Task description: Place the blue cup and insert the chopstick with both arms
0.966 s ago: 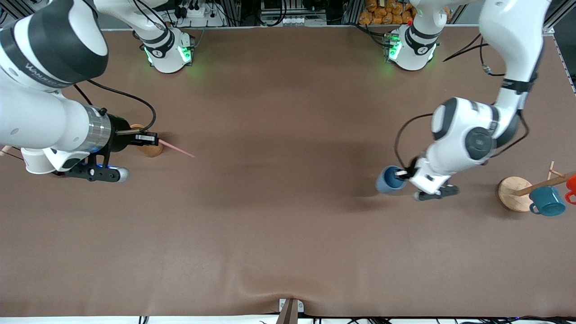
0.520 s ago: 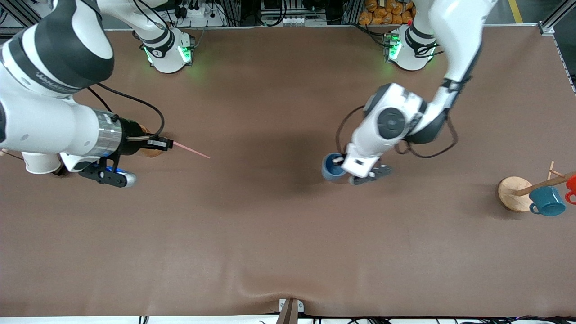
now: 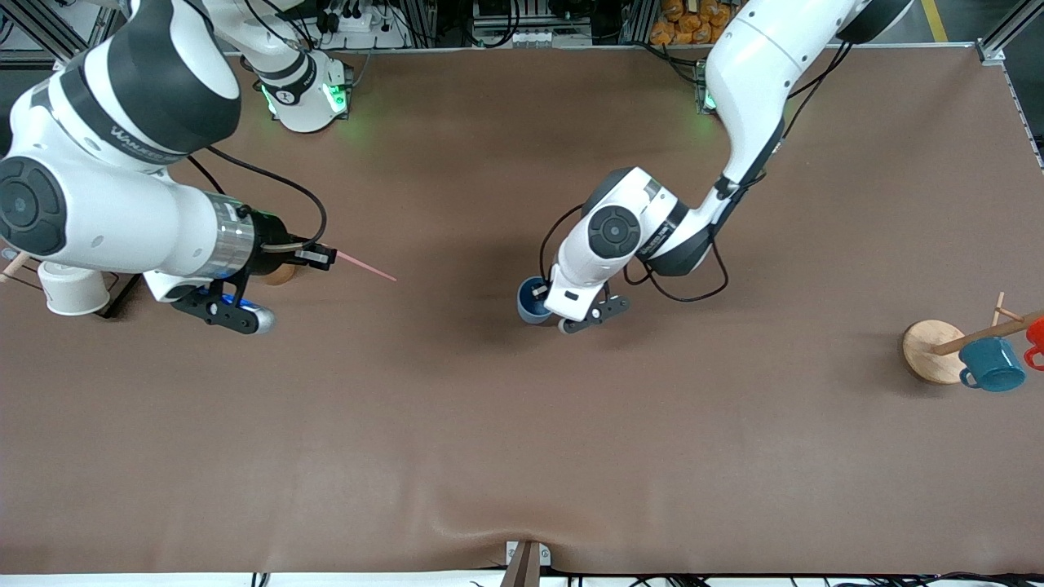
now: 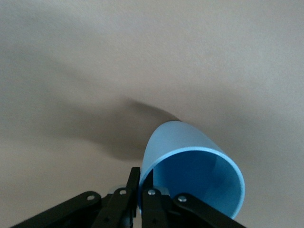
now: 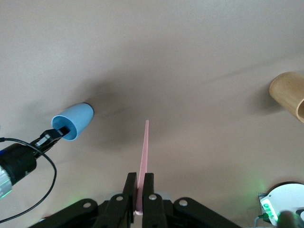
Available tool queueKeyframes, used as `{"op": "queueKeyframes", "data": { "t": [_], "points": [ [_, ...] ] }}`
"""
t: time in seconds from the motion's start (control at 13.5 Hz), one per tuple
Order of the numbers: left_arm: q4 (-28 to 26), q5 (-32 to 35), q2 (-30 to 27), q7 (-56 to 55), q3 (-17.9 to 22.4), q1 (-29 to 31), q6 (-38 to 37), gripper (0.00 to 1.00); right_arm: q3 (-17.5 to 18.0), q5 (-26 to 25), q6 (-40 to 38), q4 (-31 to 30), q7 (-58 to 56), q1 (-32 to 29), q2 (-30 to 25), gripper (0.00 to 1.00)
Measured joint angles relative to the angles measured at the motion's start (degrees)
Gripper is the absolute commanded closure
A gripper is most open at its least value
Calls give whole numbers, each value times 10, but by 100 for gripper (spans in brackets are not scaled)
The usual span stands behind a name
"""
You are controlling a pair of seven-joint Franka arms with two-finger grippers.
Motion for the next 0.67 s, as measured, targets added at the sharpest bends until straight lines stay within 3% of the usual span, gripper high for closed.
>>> {"op": "queueKeyframes", "data": {
  "t": [0.07,0.22,0.67],
  "points": [
    [1,0,3,-1,0,-3,2,77,0,0,3,-2,4,3,0,100],
    [4,0,4,-1,1,-3,3,0,0,0,10,-4,13,9,0,100],
    [23,2,-18,-1,4,4,-18,0,2,2,51,-9,110,61,0,100]
  ]
}}
